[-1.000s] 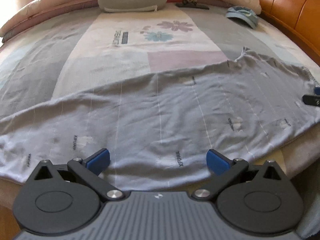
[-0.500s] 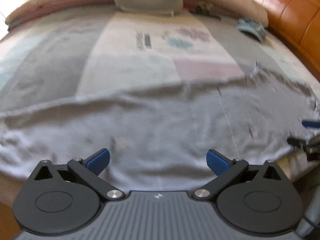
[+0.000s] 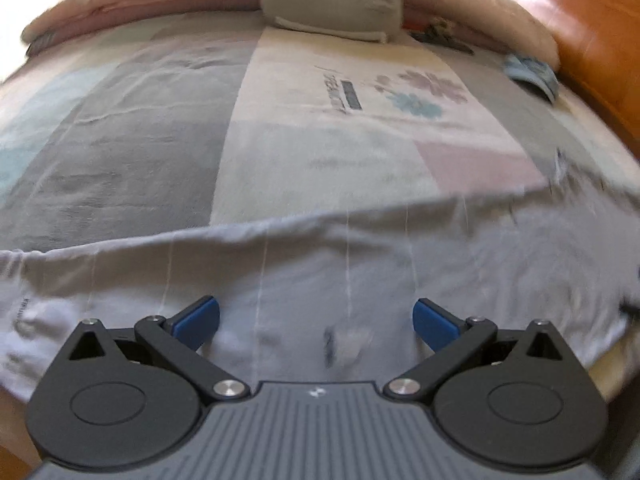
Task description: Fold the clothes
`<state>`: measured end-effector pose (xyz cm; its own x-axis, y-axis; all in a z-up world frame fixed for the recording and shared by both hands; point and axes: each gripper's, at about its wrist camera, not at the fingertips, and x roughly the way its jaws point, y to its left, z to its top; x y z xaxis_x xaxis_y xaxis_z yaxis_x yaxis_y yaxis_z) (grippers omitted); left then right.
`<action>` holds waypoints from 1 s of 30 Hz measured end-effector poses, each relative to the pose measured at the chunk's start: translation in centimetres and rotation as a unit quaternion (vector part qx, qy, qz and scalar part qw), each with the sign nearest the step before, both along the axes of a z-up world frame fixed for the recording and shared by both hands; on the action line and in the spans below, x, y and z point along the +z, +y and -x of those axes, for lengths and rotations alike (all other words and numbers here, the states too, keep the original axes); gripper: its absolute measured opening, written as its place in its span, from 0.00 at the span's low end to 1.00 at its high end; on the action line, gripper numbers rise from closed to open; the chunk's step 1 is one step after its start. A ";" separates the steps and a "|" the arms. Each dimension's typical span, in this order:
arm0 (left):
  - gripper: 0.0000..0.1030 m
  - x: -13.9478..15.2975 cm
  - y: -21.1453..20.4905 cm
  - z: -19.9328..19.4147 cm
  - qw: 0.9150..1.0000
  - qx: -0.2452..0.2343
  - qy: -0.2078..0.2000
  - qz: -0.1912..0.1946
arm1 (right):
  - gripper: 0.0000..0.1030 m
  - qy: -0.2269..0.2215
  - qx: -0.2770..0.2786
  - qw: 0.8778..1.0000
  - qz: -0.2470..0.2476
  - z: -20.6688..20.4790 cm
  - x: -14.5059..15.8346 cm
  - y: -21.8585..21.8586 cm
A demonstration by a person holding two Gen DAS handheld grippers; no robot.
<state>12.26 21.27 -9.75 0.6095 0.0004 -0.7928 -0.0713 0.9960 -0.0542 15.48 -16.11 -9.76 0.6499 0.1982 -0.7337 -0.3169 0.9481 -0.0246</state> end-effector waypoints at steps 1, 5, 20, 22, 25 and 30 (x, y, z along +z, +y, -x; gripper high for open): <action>0.99 0.1 0.1 0.5 1.000 -0.001 0.004 -0.012 | 1.00 -0.001 0.000 1.000 0.000 0.0 0.0 0.0; 0.99 1.0 2.0 1.9 1.000 0.016 -0.013 -0.010 | 1.00 -0.001 0.001 1.000 -0.001 0.0 0.0 -0.1; 0.99 1.8 5.9 -0.4 0.994 0.061 -0.057 0.074 | 1.00 -0.003 -0.016 1.000 0.003 0.3 0.0 0.4; 0.99 1.2 6.3 -1.3 0.993 0.065 -0.053 0.080 | 1.00 -0.003 -0.018 1.000 0.003 0.3 0.0 0.4; 0.99 0.3 7.5 -2.0 0.992 0.111 -0.032 0.044 | 1.00 0.000 -0.022 1.000 0.005 0.3 0.0 0.5; 0.99 0.9 8.8 -0.1 0.991 0.131 -0.026 0.031 | 1.00 0.003 -0.025 1.000 0.006 0.4 0.1 0.5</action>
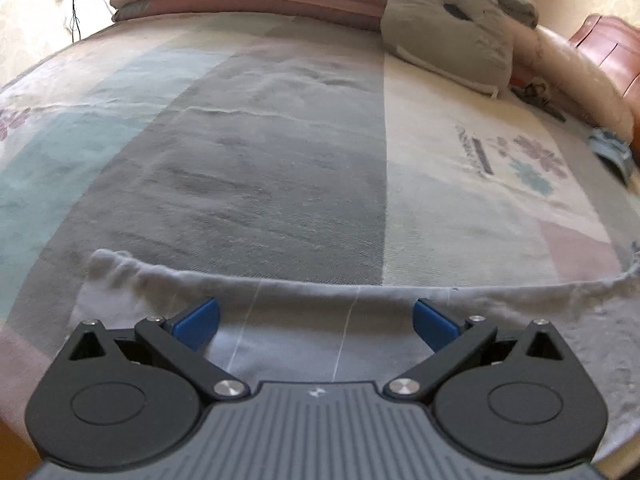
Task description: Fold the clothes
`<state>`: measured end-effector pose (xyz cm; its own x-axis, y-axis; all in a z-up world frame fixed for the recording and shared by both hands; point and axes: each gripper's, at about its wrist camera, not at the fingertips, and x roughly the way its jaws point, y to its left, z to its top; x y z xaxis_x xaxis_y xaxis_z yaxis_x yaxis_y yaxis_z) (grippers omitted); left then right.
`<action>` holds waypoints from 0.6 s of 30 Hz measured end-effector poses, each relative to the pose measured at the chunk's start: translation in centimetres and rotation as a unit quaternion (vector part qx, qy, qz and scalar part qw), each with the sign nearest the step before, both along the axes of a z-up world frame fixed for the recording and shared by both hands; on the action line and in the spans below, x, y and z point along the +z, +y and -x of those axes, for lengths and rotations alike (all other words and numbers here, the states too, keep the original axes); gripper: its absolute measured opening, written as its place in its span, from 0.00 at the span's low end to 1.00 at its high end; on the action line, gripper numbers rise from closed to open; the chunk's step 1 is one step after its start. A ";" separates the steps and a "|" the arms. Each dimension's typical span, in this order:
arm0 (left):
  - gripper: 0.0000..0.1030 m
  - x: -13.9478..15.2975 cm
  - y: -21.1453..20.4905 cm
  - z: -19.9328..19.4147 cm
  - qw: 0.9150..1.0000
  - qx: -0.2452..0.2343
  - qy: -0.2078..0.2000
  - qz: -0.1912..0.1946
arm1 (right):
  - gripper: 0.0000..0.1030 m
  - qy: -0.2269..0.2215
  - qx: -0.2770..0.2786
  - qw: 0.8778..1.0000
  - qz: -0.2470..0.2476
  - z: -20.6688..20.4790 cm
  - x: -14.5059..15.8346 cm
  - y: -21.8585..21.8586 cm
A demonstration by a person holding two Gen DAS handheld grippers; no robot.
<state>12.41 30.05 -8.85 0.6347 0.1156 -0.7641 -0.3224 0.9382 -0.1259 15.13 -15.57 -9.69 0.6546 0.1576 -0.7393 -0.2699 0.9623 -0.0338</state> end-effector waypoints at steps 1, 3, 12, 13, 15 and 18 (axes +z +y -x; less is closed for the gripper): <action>0.99 0.3 0.1 0.5 1.000 -0.004 -0.003 0.004 | 1.00 0.001 0.000 1.000 0.000 0.0 0.0 0.0; 0.99 1.1 -0.8 1.5 0.999 -0.030 -0.012 0.011 | 1.00 0.002 0.000 1.000 0.000 -0.1 0.0 0.1; 0.99 -0.5 -5.4 2.7 0.992 -0.118 0.041 -0.026 | 1.00 0.003 -0.001 1.000 0.001 -0.1 0.1 0.1; 0.99 -0.5 -5.4 3.1 0.992 -0.117 0.036 -0.029 | 1.00 0.002 -0.001 1.000 0.001 -0.1 0.1 0.1; 0.99 -0.4 -5.2 3.7 0.992 -0.116 0.038 -0.027 | 1.00 0.000 -0.001 1.000 0.000 -0.1 0.1 0.1; 0.99 -0.2 -4.9 4.2 0.993 -0.098 0.059 -0.035 | 1.00 0.001 -0.001 1.000 -0.001 -0.1 0.0 0.1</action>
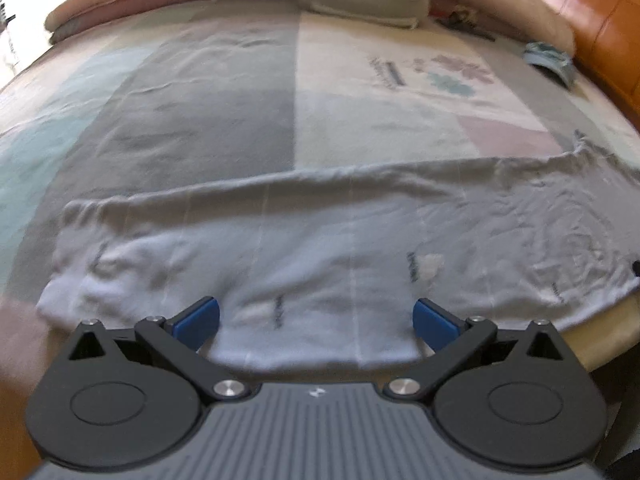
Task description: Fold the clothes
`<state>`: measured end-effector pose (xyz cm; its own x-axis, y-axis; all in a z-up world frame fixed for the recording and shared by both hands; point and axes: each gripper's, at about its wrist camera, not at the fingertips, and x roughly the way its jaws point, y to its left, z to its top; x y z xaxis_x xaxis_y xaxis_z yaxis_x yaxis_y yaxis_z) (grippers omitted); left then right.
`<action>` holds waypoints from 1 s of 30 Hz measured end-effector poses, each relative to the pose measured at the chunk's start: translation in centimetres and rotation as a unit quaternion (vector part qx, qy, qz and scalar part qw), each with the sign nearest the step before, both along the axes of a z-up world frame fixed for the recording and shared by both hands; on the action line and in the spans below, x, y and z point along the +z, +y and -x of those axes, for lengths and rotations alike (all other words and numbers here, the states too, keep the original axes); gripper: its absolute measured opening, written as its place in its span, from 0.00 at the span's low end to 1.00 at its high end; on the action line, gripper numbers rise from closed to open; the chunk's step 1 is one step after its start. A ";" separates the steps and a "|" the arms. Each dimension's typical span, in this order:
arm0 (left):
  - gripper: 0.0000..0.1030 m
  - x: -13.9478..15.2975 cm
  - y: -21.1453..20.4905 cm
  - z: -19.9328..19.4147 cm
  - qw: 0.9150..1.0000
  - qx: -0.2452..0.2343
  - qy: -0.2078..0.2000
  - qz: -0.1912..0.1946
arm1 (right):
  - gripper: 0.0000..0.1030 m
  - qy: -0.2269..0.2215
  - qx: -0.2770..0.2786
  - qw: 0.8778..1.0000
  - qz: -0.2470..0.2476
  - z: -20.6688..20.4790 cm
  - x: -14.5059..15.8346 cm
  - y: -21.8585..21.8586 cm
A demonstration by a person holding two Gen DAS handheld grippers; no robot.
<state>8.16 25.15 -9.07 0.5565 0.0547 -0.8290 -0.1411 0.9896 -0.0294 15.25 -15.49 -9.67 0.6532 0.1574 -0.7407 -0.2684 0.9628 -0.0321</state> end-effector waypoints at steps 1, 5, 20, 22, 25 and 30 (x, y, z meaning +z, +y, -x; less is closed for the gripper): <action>0.99 0.3 -0.1 0.1 1.000 0.003 0.002 -0.008 | 1.00 0.001 0.000 1.000 0.000 0.0 0.0 0.0; 0.99 2.0 -1.8 -0.1 0.999 -0.023 -0.026 -0.020 | 1.00 0.023 -0.010 1.000 0.003 -0.5 0.5 0.2; 0.99 -0.5 -5.0 -1.0 0.997 -0.066 -0.016 -0.020 | 1.00 0.043 0.078 0.996 -0.020 -2.9 2.1 8.9; 0.99 -0.5 -4.7 0.0 0.998 -0.065 -0.012 -0.024 | 1.00 0.051 0.079 0.995 -0.010 -2.9 1.3 9.6; 0.99 -0.2 -4.0 1.1 0.998 -0.059 -0.009 -0.027 | 1.00 0.033 0.089 0.995 0.007 -1.8 0.7 9.9; 0.99 0.9 -2.5 1.6 0.997 -0.043 -0.030 -0.048 | 1.00 0.036 0.097 0.995 -0.003 -1.3 1.8 10.0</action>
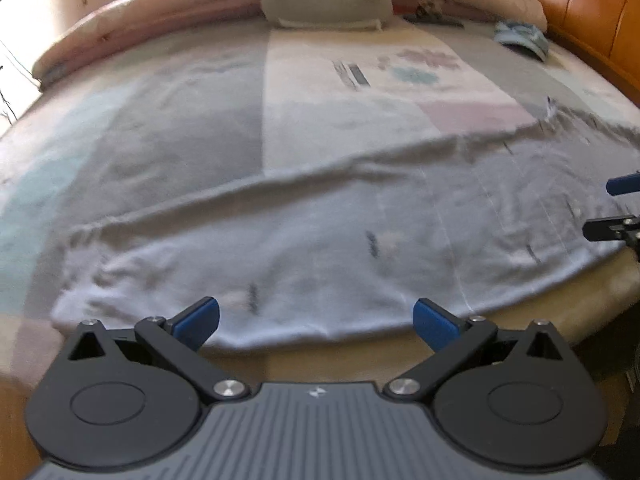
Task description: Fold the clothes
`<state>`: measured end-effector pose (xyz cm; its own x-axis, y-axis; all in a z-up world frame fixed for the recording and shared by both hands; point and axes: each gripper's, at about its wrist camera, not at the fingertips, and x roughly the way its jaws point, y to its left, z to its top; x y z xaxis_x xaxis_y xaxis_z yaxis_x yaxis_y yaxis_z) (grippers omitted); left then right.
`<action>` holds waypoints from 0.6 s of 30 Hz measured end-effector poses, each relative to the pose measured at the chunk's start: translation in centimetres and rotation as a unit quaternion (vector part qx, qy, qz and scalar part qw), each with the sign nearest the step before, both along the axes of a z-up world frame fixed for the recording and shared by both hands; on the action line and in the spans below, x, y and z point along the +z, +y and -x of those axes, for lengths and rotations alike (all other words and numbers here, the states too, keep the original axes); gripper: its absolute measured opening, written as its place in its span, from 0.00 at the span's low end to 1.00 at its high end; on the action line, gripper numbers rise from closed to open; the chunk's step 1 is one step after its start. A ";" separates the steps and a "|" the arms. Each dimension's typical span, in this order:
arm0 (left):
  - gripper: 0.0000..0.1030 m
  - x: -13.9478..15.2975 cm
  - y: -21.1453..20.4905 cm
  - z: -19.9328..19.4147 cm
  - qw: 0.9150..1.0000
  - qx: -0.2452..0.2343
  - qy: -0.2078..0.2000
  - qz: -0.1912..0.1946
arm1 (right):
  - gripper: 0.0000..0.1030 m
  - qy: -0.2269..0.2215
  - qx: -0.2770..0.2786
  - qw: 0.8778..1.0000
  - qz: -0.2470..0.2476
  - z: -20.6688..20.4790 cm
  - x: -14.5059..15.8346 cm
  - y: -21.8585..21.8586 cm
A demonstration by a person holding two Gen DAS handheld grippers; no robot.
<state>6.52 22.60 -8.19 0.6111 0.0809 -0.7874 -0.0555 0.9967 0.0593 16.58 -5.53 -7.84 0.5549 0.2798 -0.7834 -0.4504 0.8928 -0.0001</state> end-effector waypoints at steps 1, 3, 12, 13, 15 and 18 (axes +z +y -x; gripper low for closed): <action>0.99 0.1 0.4 -0.2 1.000 0.005 -0.005 0.002 | 1.00 -0.007 0.005 1.000 -0.010 0.0 0.5 0.3; 0.99 -0.1 1.0 -0.7 1.000 0.016 -0.008 0.012 | 1.00 -0.015 0.021 0.999 -0.029 0.1 1.0 1.3; 0.99 -1.3 2.4 1.5 0.998 0.026 -0.014 0.054 | 1.00 -0.014 0.064 0.998 -0.001 1.2 -1.3 4.6; 0.99 -1.2 2.7 1.9 0.998 0.029 -0.014 0.058 | 1.00 -0.014 0.060 0.998 -0.006 1.2 -1.4 4.4; 0.99 -0.8 3.3 2.7 0.997 0.044 -0.013 0.062 | 1.00 -0.017 0.060 0.998 -0.007 1.2 -1.4 4.4; 0.99 -0.1 4.5 4.0 0.995 0.066 -0.030 0.074 | 1.00 -0.025 0.061 0.998 -0.009 1.4 -1.6 4.2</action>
<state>2.50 27.14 -8.33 0.6491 0.0504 -0.7591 -0.1860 0.9780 -0.0941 15.14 -1.31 -9.40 0.5544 0.3612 -0.7497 -0.5558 0.8313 -0.0105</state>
